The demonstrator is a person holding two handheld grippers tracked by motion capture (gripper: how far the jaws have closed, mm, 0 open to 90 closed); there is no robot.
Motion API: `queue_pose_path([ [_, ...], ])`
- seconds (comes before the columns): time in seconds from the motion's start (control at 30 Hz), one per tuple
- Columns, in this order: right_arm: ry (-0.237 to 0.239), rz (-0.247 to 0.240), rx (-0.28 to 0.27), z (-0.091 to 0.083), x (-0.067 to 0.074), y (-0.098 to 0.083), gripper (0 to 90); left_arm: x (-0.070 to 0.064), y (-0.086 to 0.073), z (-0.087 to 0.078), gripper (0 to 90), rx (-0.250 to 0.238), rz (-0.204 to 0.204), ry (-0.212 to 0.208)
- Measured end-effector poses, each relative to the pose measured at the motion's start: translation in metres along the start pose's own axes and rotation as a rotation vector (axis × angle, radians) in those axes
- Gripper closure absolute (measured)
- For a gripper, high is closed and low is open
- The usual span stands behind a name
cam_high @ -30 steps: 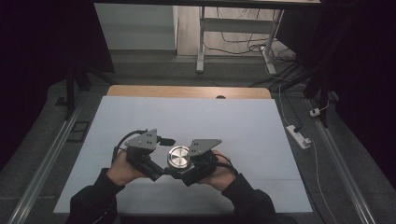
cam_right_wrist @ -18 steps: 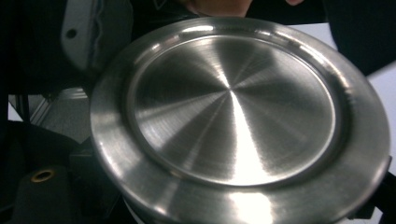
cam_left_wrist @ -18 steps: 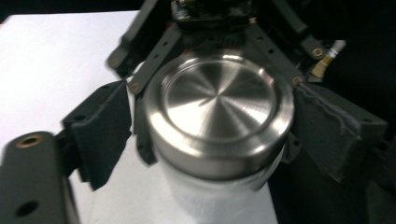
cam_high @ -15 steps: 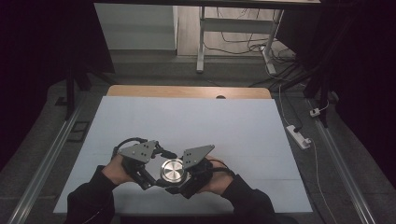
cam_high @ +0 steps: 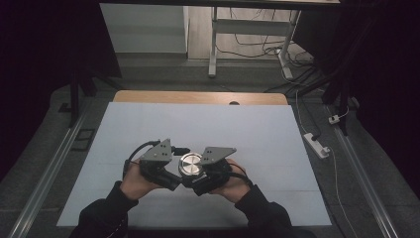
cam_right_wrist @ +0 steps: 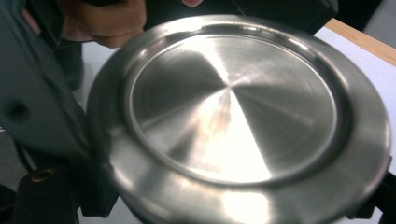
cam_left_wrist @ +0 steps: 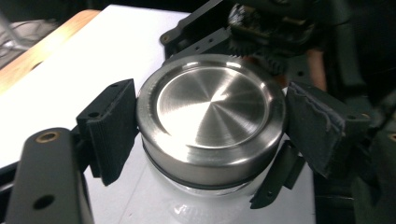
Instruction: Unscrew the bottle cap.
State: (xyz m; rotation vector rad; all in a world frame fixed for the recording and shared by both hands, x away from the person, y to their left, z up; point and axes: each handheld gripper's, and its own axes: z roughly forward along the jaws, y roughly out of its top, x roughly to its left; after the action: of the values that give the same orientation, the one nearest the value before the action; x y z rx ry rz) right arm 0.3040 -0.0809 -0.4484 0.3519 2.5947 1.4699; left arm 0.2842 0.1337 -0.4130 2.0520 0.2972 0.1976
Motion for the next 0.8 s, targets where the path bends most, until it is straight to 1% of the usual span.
queue_pose_path([
  [0.07,0.03,-0.008,-0.006,-0.001,0.001,0.001,14.0,0.004,0.0,-0.008,14.7,-0.029,-0.004,-0.051],
  [0.13,0.077,-0.025,-0.007,-0.002,0.002,0.002,14.0,0.006,-0.001,-0.015,11.9,-0.039,0.019,-0.119],
  [0.17,0.099,-0.032,-0.007,-0.001,0.004,0.002,14.0,0.007,-0.002,-0.018,11.8,-0.038,0.041,-0.141],
  [0.2,0.122,-0.04,-0.006,-0.001,0.005,0.002,14.0,0.007,-0.003,-0.02,11.9,-0.028,0.063,-0.165],
  [0.23,0.143,-0.051,-0.001,-0.001,0.007,0.003,14.0,0.007,-0.004,-0.021,11.9,-0.014,0.085,-0.178],
  [0.27,0.164,-0.062,-0.001,0.0,0.008,0.002,14.0,0.007,-0.004,-0.021,12.0,-0.014,0.085,-0.178],
  [0.3,0.184,-0.069,0.0,0.001,0.01,0.002,14.0,0.005,-0.006,-0.021,12.1,0.017,0.123,-0.212],
  [0.37,0.221,-0.081,-0.001,0.002,0.013,0.003,13.9,0.003,-0.008,-0.018,12.3,0.047,0.156,-0.221],
  [0.43,0.243,-0.096,0.011,0.003,0.016,0.003,14.0,0.002,-0.008,-0.014,12.7,0.075,0.178,-0.216],
  [0.47,0.249,-0.108,0.011,0.003,0.017,0.003,14.0,0.002,-0.009,-0.012,13.1,0.077,0.178,-0.225],
  [0.53,0.248,-0.113,0.014,0.004,0.019,0.003,14.0,0.001,-0.01,-0.01,16.1,0.07,0.181,-0.238],
  [0.57,0.241,-0.11,0.016,0.004,0.018,0.003,14.0,0.0,-0.01,-0.009,19.0,0.066,0.183,-0.228],
  [0.63,0.223,-0.105,0.019,0.004,0.016,0.002,14.0,0.001,-0.01,-0.007,19.2,0.068,0.171,-0.201],
  [0.73,0.172,-0.088,0.028,0.004,0.013,0.002,14.0,0.002,-0.01,-0.005,19.5,0.067,0.138,-0.152],
  [0.8,0.136,-0.074,0.031,0.004,0.011,0.001,14.0,0.003,-0.01,-0.003,20.0,0.052,0.108,-0.127],
])
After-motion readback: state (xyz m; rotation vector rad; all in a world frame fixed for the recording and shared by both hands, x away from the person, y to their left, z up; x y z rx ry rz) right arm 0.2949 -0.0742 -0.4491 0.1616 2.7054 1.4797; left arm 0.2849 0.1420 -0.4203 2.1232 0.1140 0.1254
